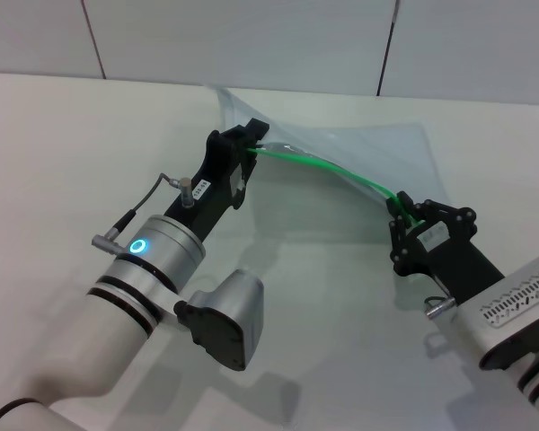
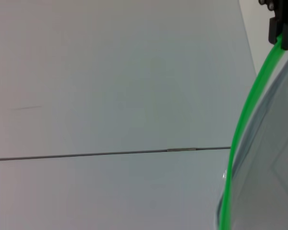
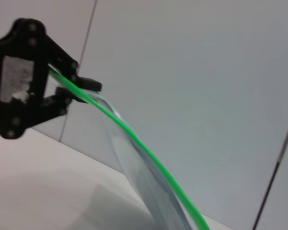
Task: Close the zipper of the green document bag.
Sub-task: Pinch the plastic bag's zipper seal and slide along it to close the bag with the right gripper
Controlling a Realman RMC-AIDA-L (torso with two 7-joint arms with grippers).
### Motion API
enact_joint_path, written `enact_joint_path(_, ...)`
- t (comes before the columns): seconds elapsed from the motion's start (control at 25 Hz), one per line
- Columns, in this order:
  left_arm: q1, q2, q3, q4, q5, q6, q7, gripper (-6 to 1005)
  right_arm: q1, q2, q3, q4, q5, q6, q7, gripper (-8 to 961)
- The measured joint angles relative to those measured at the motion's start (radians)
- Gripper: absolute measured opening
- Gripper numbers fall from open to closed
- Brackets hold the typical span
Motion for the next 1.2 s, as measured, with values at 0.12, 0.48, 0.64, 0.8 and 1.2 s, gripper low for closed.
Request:
enact_joint_path(0.12,0.0,0.0,0.0,-0.001,0.0,0.0,0.0,127,-0.002,0.0,0.0,0.002,0.014,0.0,-0.003,74)
enact_joint_path(0.48,0.0,0.0,0.0,-0.001,0.0,0.0,0.0,130,-0.007,0.0,-0.002,0.034,0.053,-0.001,-0.004,73)
enact_joint_path(0.64,0.0,0.0,0.0,-0.001,0.0,0.0,0.0,131,-0.01,0.001,0.0,0.052,0.064,-0.001,-0.002,74)
enact_joint_path(0.8,0.0,0.0,0.0,-0.001,0.0,0.0,0.0,132,-0.012,0.001,-0.001,0.064,0.096,-0.001,-0.001,74)
enact_joint_path(1.2,0.0,0.0,0.0,-0.003,-0.002,0.0,0.0,135,-0.015,0.002,-0.002,0.088,0.143,0.0,0.0,76)
